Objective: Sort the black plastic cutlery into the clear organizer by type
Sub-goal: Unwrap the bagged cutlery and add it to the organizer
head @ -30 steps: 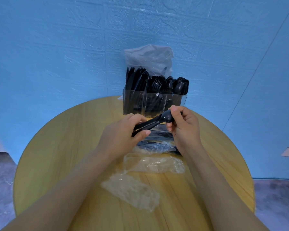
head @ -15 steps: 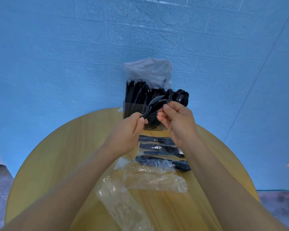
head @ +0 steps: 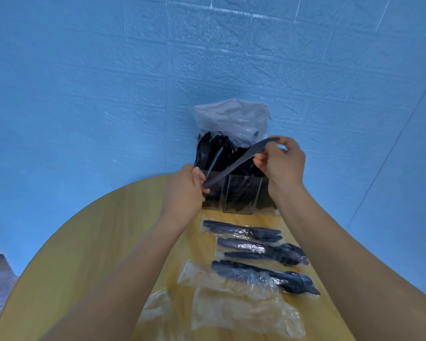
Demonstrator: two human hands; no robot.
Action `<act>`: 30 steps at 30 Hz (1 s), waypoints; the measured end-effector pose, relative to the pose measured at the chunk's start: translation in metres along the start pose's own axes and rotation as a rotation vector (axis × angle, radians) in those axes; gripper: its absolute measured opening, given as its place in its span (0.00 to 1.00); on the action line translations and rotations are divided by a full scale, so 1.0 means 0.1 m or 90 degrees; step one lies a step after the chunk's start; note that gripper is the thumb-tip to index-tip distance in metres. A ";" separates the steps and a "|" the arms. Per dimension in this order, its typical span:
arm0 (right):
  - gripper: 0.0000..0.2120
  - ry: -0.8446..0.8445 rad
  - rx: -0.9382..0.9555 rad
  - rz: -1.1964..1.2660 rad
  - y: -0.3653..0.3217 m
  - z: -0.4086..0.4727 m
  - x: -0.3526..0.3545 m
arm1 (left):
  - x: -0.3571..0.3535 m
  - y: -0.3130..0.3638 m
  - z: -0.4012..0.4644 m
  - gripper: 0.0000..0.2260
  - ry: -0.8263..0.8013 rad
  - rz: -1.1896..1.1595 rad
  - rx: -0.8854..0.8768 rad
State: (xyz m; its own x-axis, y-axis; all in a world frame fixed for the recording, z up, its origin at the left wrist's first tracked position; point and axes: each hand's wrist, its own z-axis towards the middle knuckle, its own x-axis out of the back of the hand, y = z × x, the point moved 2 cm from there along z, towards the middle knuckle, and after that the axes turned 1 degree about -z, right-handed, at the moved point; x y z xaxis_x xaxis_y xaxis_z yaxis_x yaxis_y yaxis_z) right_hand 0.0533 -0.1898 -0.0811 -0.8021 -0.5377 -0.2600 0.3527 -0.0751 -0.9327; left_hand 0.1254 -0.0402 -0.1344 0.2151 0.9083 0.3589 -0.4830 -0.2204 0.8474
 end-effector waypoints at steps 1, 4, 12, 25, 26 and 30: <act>0.09 0.006 0.038 -0.011 -0.04 0.04 0.00 | 0.01 -0.02 0.02 0.14 0.014 0.015 -0.008; 0.10 0.003 0.176 -0.061 -0.13 0.12 -0.04 | -0.02 -0.07 0.07 0.15 0.037 0.026 -0.020; 0.11 -0.031 0.437 -0.238 0.02 0.09 -0.24 | 0.00 -0.12 0.10 0.14 0.044 0.014 -0.032; 0.04 -0.101 0.513 -0.473 0.35 0.05 -0.41 | -0.01 -0.14 0.08 0.13 0.049 -0.006 -0.060; 0.04 -0.103 0.525 -0.498 0.37 0.06 -0.42 | -0.02 -0.14 0.08 0.13 0.047 -0.007 -0.063; 0.06 -0.111 0.525 -0.527 0.37 0.07 -0.41 | -0.04 -0.13 0.07 0.13 0.033 -0.013 -0.065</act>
State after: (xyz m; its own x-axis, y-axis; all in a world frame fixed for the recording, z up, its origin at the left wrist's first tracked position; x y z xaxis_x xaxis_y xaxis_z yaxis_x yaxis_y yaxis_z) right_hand 0.1023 -0.1765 -0.1037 -0.8784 -0.1740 0.4452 0.0129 -0.9397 -0.3418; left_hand 0.1367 -0.0437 -0.1438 0.1831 0.9301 0.3186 -0.5631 -0.1664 0.8094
